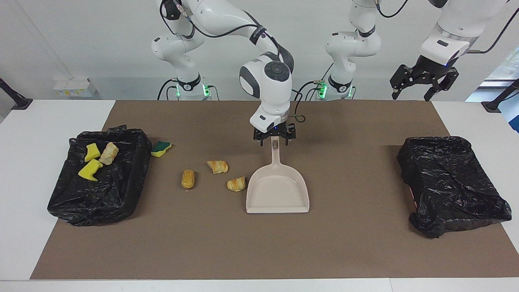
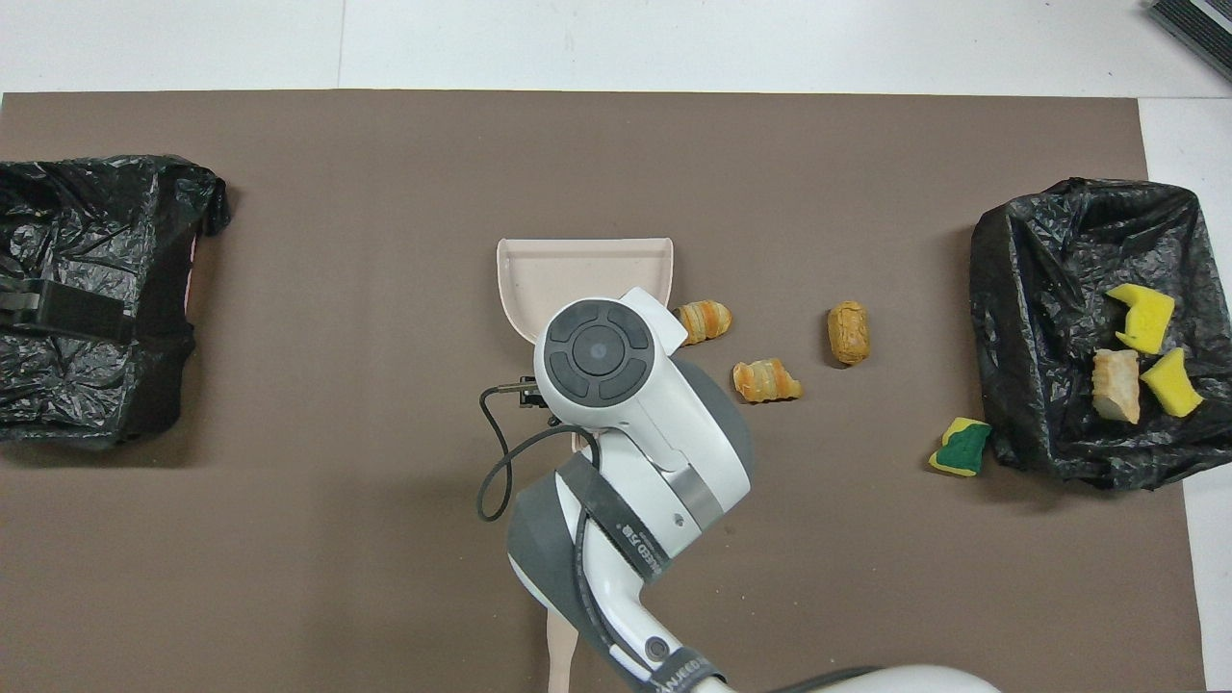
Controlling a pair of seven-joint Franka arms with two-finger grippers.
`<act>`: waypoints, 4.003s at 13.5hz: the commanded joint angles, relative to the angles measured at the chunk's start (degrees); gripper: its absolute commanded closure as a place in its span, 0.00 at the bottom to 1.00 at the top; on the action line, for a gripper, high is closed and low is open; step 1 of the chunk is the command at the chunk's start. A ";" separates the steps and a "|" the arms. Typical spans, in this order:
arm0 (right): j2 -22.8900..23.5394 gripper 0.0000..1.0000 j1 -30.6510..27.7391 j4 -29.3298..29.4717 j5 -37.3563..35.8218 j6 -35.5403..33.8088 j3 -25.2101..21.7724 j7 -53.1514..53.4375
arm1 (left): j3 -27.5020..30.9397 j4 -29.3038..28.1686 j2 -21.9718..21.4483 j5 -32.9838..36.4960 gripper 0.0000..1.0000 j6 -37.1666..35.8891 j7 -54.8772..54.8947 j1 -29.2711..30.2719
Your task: Sweep and dump trash in bin
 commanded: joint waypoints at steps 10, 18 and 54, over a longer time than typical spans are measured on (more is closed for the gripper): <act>-17.65 0.00 15.99 -26.11 4.91 8.41 -0.02 16.35 | 0.74 0.32 -0.49 -0.12 0.00 -0.93 0.36 -0.65; -13.01 0.19 24.08 -31.93 4.91 20.72 0.07 30.58 | 0.74 0.32 -0.49 -0.12 0.00 -0.93 0.36 -0.56; -24.50 1.00 -21.88 -31.03 -13.73 -20.41 -0.45 12.50 | 0.74 0.23 -0.75 -0.03 0.00 -1.99 0.36 -0.39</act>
